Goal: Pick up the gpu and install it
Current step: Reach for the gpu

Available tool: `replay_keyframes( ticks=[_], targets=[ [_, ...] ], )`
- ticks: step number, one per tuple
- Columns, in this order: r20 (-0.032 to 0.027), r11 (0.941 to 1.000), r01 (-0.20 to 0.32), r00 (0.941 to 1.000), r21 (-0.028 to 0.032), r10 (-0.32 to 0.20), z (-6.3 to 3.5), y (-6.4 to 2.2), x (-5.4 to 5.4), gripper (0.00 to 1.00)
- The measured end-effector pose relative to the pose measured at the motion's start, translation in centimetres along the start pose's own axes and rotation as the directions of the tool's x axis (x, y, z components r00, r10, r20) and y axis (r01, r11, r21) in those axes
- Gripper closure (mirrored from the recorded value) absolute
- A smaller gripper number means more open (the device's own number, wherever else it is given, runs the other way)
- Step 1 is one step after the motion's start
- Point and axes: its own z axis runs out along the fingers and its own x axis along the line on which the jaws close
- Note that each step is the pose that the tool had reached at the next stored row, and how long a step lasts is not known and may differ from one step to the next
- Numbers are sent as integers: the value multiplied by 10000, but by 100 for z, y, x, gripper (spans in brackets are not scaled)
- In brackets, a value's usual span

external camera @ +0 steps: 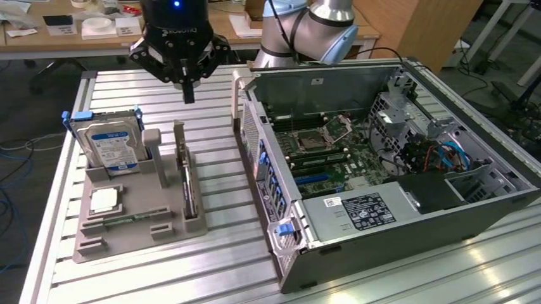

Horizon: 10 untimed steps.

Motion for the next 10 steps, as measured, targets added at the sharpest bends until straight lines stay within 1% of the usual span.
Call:
replay_keyframes(
  ticks=[10],
  targets=[
    [-1, 10000, 18, 10000, 0, -18, -6, -39, 226, 89]
  ],
)
